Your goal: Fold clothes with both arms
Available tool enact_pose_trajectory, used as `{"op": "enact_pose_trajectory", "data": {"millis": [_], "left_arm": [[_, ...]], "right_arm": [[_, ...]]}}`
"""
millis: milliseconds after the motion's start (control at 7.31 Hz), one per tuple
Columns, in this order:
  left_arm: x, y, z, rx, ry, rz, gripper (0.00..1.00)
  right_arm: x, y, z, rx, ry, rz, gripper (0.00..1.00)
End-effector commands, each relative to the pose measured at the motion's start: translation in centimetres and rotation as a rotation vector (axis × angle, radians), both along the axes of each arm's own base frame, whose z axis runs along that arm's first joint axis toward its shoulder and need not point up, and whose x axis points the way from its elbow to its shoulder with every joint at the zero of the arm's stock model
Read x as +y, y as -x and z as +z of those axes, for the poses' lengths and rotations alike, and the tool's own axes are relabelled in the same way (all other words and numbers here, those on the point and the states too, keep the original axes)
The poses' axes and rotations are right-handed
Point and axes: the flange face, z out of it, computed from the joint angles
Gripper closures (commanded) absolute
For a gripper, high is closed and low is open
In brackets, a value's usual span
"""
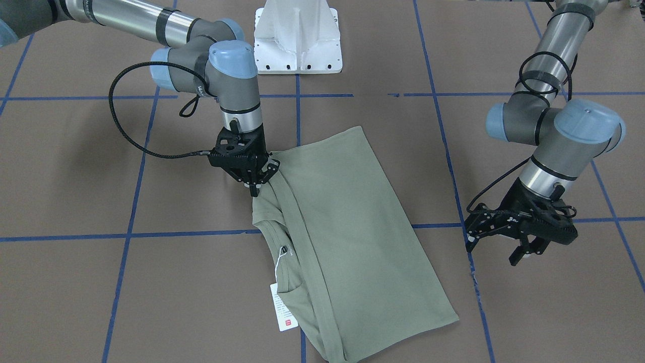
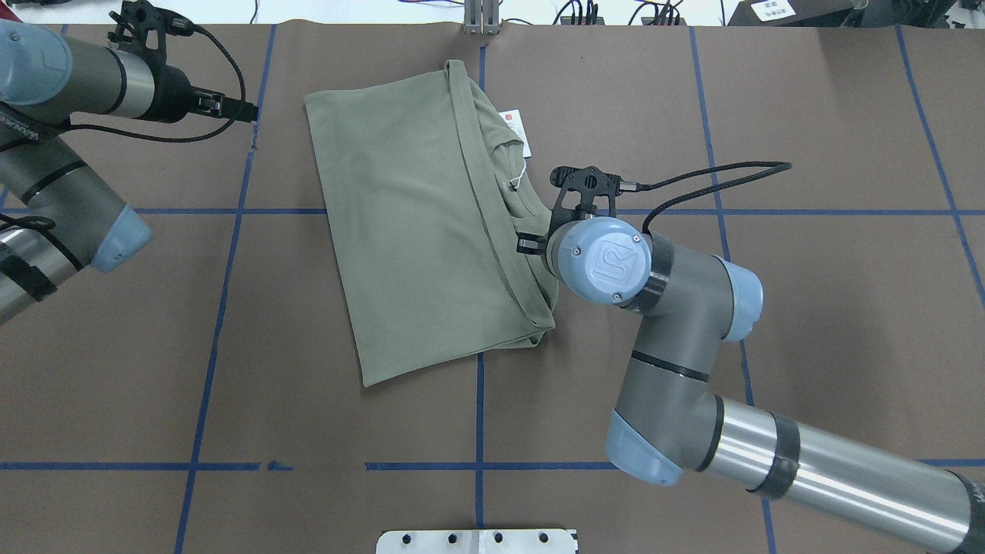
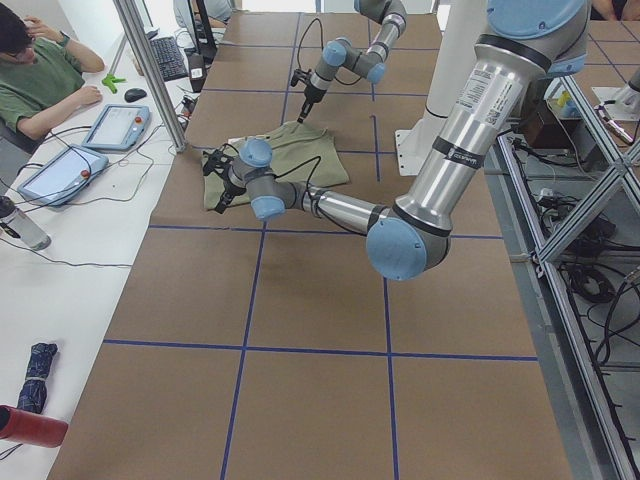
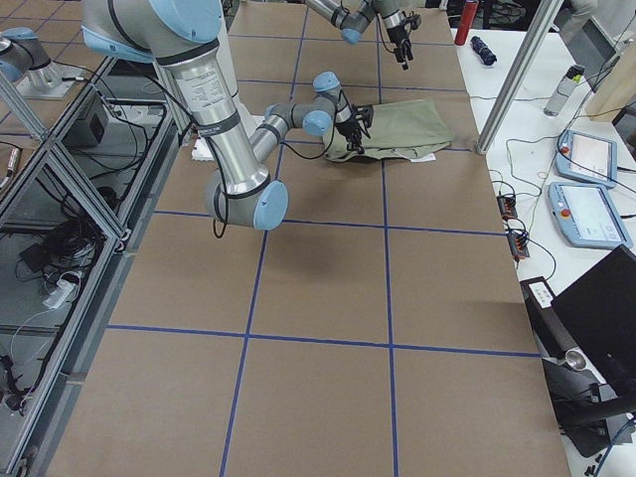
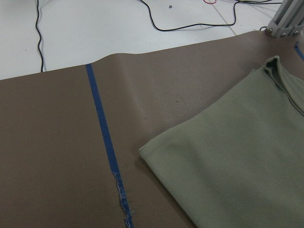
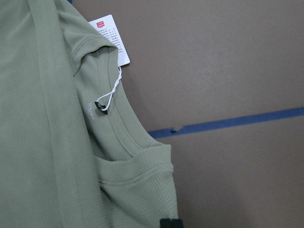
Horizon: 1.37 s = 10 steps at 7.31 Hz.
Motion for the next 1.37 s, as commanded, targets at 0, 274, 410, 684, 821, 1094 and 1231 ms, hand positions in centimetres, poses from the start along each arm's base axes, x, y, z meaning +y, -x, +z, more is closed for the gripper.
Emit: {"op": "enact_pose_trajectory", "data": {"millis": [0, 274, 410, 684, 821, 1094, 1231], "left_arm": [[0.0, 0.0, 0.0, 0.0, 0.001, 0.001, 0.0], [0.1, -0.1, 0.0, 0.005, 0.004, 0.012, 0.0], [0.2, -0.1, 0.1, 0.007, 0.008, 0.021, 0.0], [0.2, -0.1, 0.1, 0.008, 0.008, 0.022, 0.0], [0.2, -0.1, -0.1, 0.01, 0.005, 0.022, 0.0], [0.2, -0.1, 0.0, 0.009, 0.007, 0.022, 0.0], [0.5, 0.0, 0.5, 0.007, 0.012, 0.021, 0.0]], "right_arm": [[7.1, -3.5, 0.4, 0.043, 0.002, -0.032, 1.0], [9.5, -2.0, 1.0, 0.051, -0.006, -0.012, 1.0], [9.8, -1.8, 1.4, 0.058, -0.007, -0.017, 0.99], [10.3, -1.4, 0.0, 0.042, -0.028, -0.016, 0.0], [9.4, -1.4, -0.9, 0.048, -0.051, -0.033, 0.0], [7.7, -1.7, -2.7, 0.077, -0.077, -0.099, 0.0], [7.9, -1.6, -2.7, 0.112, -0.085, -0.239, 0.0]]}}
